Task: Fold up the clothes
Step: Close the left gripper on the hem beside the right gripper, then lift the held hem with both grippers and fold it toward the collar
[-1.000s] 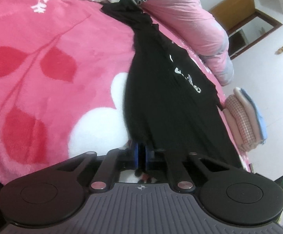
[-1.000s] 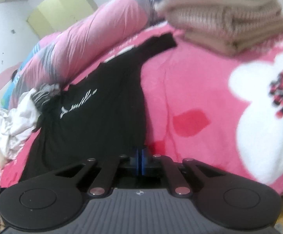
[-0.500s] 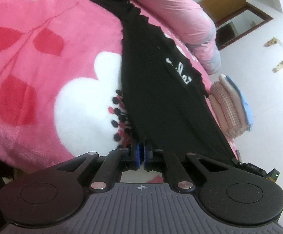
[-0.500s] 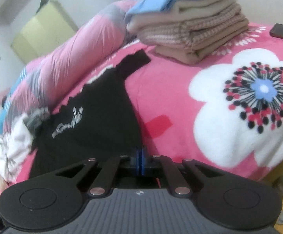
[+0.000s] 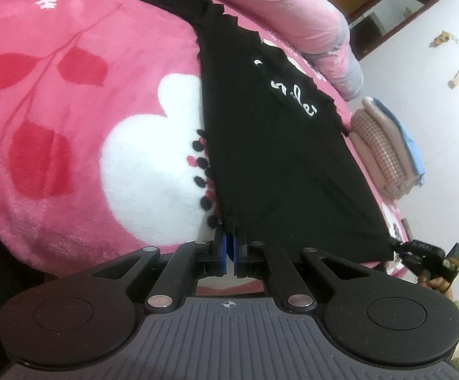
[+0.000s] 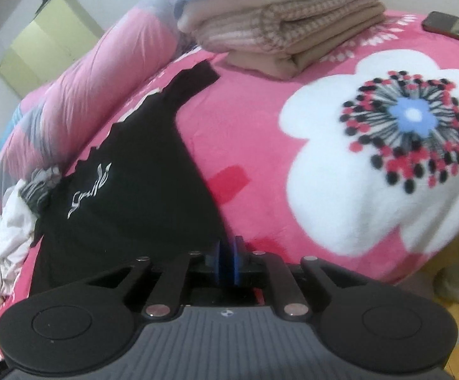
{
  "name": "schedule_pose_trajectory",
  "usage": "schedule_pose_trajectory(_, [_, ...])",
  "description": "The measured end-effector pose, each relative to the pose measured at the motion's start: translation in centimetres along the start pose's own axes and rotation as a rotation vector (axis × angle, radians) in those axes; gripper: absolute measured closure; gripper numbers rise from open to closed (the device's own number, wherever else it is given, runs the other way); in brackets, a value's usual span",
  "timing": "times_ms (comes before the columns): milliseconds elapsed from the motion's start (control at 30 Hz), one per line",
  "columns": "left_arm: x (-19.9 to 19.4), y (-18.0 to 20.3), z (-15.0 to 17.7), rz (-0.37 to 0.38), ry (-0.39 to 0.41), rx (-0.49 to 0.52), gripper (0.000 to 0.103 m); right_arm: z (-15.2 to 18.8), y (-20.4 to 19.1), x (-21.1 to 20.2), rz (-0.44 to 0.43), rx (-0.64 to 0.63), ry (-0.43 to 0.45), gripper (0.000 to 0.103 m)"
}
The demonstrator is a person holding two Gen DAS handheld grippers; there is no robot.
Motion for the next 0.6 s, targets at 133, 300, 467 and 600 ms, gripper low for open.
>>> schedule_pose_trajectory(133, [-0.3,0.0,-0.1,-0.003,0.002,0.024,0.101,-1.1,-2.1,-1.6,0.087,-0.076,0.083,0.091])
schedule_pose_trajectory(300, [-0.3,0.0,0.1,-0.005,-0.002,0.052,0.101,0.1,-11.4,1.2,-0.042,-0.347,0.063,0.091])
schedule_pose_trajectory(467, [-0.4,-0.3,1.0,-0.009,-0.006,0.059,0.101,8.5,-22.1,8.8,-0.111,-0.865,-0.051,0.091])
schedule_pose_trajectory(600, [-0.6,-1.3,1.6,-0.003,-0.024,0.022,0.101,16.8,-26.4,10.0,-0.144,-1.232,-0.036,0.095])
Point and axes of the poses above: each gripper's, at about its wrist camera, not at the fingertips, and x roughly the way its jaws point, y to its right, z to its underside, the point moved 4 cm from there along x, roughly the way its jaws point, and after that the axes turned 4 degrees about -z, right-handed, at the moved point
